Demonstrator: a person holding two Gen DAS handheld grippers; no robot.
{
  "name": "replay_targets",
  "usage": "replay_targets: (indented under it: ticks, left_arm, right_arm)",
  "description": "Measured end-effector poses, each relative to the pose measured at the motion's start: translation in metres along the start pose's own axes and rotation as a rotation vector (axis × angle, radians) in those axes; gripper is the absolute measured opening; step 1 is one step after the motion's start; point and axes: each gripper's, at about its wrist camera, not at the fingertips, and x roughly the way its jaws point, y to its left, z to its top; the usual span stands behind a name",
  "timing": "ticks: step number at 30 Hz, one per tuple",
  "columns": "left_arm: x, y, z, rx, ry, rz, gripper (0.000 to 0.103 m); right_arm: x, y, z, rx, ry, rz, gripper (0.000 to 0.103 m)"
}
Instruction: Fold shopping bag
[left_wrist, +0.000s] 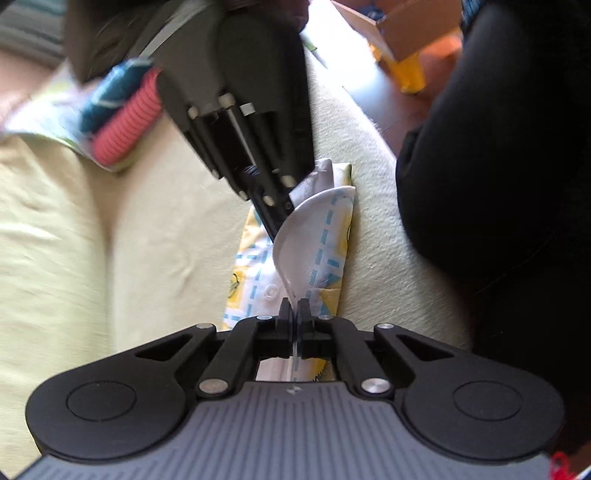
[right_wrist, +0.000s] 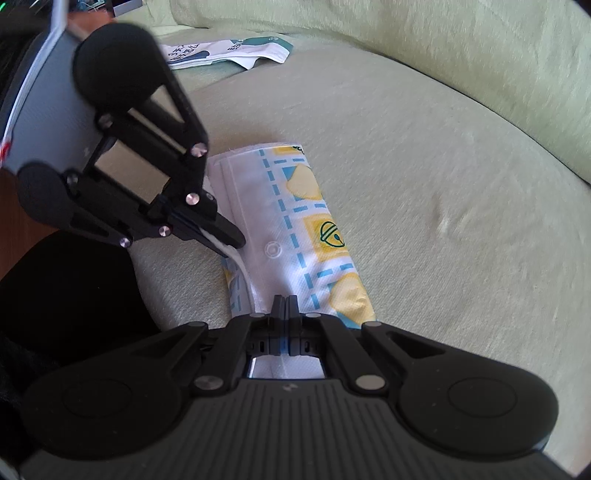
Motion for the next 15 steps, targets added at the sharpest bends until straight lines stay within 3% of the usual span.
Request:
replay_targets:
  ticks: [5, 9, 15]
  left_arm:
    - [0.0, -0.015, -0.001, 0.023, -0.005, 0.088, 0.002]
    - [0.003, -0.004, -0.003, 0.054, -0.012, 0.071, 0.005]
    - [0.005, 0.012, -0.009, 0.079, -0.032, -0.002, 0.0]
  right_arm:
    - [0.002, -0.001, 0.001, -0.016, 0.005, 0.011, 0.0]
    - [0.003, 0.001, 0.002, -0.04, 0.012, 0.01, 0.0]
    - [0.003, 0.0, 0.002, -0.041, 0.017, 0.024, 0.0]
